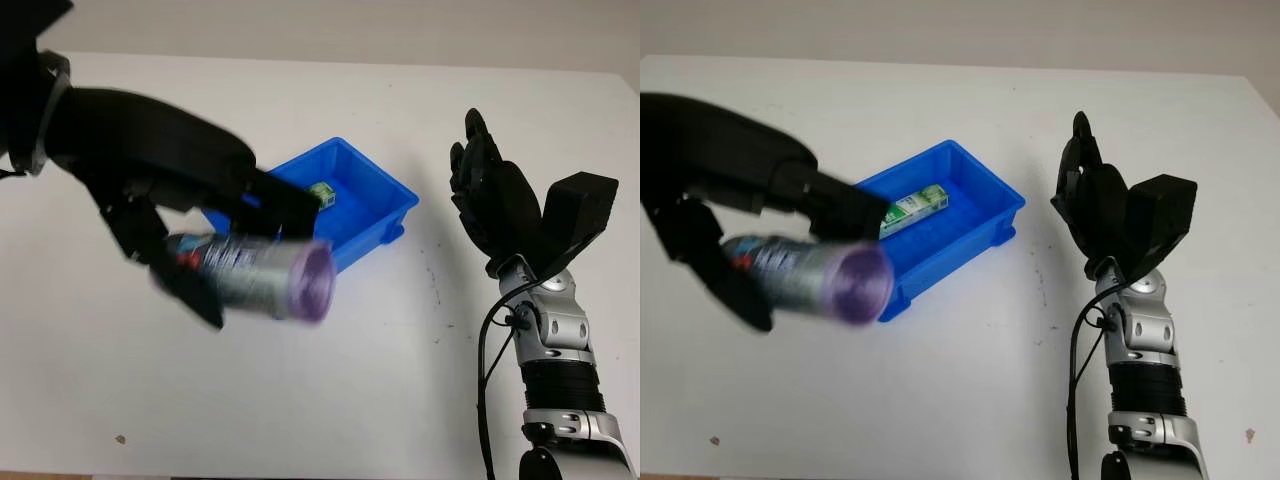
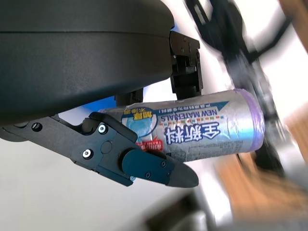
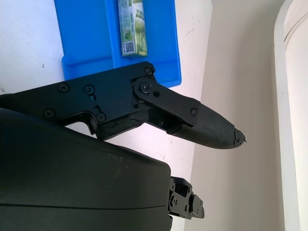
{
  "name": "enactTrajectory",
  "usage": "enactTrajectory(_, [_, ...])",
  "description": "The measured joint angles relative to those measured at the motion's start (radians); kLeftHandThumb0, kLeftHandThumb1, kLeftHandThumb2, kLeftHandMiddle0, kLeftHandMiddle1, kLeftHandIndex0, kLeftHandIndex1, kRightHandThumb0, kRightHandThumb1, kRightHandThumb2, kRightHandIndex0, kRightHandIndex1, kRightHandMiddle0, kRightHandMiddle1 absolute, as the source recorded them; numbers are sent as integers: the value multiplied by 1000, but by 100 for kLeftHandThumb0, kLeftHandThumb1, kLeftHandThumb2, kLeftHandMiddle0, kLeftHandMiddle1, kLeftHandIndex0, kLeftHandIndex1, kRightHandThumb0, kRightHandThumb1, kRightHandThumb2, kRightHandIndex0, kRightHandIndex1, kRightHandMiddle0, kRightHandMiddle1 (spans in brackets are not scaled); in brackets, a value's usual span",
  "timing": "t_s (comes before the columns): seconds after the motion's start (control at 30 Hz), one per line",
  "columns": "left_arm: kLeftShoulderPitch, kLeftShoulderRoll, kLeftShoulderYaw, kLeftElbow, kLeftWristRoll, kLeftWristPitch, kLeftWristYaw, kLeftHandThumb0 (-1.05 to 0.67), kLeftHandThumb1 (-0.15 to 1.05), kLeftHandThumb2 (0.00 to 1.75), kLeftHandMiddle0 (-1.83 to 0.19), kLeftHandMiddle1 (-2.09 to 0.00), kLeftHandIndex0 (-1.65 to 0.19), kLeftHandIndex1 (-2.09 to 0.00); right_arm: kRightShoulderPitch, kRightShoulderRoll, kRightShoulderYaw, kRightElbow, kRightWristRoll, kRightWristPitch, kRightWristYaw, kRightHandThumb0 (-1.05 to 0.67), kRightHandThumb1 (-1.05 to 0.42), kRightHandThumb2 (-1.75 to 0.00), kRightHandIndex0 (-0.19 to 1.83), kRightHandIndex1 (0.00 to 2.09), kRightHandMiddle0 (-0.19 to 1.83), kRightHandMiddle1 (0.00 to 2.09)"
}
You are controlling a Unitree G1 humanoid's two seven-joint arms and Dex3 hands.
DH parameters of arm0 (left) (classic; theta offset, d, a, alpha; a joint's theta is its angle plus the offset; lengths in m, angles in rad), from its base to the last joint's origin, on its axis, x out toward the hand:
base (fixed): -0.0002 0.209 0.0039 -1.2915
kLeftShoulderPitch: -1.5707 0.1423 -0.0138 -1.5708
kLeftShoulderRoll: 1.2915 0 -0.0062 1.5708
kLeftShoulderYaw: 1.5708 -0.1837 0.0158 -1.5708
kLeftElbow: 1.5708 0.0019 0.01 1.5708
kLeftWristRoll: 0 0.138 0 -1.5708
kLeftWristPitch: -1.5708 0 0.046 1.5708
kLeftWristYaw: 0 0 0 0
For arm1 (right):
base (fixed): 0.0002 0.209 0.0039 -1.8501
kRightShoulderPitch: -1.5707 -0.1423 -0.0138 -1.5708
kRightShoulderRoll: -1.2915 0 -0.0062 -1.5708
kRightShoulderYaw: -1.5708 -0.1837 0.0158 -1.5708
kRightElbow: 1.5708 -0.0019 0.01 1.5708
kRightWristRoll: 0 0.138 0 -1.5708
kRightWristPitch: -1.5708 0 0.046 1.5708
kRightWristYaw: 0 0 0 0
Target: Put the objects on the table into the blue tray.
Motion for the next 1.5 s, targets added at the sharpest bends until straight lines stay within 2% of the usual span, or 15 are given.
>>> enactTrajectory(0.13, [32,-108,9,32,175,-176,189,-29,105,35,-51,-209,-9,-209,0,0,1,3,0,-8,7,-70,-105,-83,-19,0,-19,0])
enactTrajectory(0.23, [37,-193,4,100,289,-253,299,-32,105,35,-70,-209,-29,-209,1,1,1,4,0,-13,10,-71,-105,-83,-19,0,-19,0])
enactTrajectory(0.5, [-28,-319,-67,428,534,-534,415,-37,105,39,-81,-209,-42,-209,5,1,1,4,-2,-13,7,-71,-105,-81,-19,0,-19,0])
enactTrajectory(0.63, [-40,-335,-104,485,667,-615,472,-36,105,30,-84,-209,-37,-209,10,1,2,3,-2,-12,0,-70,-105,-81,-19,0,-19,0])
enactTrajectory(0.67, [-39,-340,-109,491,689,-621,485,-36,105,21,-76,-209,-30,-209,12,1,2,0,-2,-9,-1,-70,-105,-81,-19,0,-19,0])
enactTrajectory(0.73, [-37,-349,-119,496,718,-628,482,-40,104,11,-14,-198,7,-193,18,2,2,-8,-1,3,-4,-70,-105,-82,-19,0,-19,0])
enactTrajectory(0.77, [-37,-350,-127,496,728,-629,455,-42,105,9,1,-173,13,-167,20,2,2,-13,-1,10,-5,-69,-105,-82,-19,0,-19,0])
enactTrajectory(0.83, [-36,-350,-145,497,728,-611,364,-48,104,7,-4,-70,11,-87,24,2,2,-18,1,15,-7,-69,-105,-82,-19,0,-19,0])
enactTrajectory(0.9, [-36,-351,-155,497,721,-580,284,-49,103,6,-9,-19,0,-34,24,2,1,-21,2,17,-8,-68,-105,-83,-19,0,-19,0])
enactTrajectory(0.93, [-36,-351,-156,497,713,-569,252,-49,102,5,-8,-11,0,-25,24,3,1,-23,2,17,-8,-68,-105,-84,-19,0,-19,0])
enactTrajectory(1.17, [-36,-370,-154,534,633,-569,157,-26,92,3,-6,-4,4,-11,24,8,1,-23,2,15,-9,-69,-105,-83,-19,0,-19,0])
enactTrajectory(1.33, [-45,-391,-133,543,558,-500,85,-23,97,6,0,-3,6,-9,24,8,2,-22,0,15,-9,-69,-105,-83,-19,0,-19,0])
enactTrajectory(1.4, [-57,-395,-121,542,526,-451,57,-18,102,10,-10,-8,5,-9,24,8,2,-22,0,15,-9,-69,-105,-83,-19,0,-19,0])
enactTrajectory(1.43, [-62,-399,-104,541,498,-409,46,-18,100,24,-11,-8,2,-9,24,8,2,-21,0,15,-9,-69,-105,-83,-19,0,-19,0])
enactTrajectory(1.5, [-69,-413,-51,539,414,-296,33,-23,79,78,-7,-6,0,-9,24,8,1,-17,0,14,-9,-69,-105,-82,-19,0,-19,0])
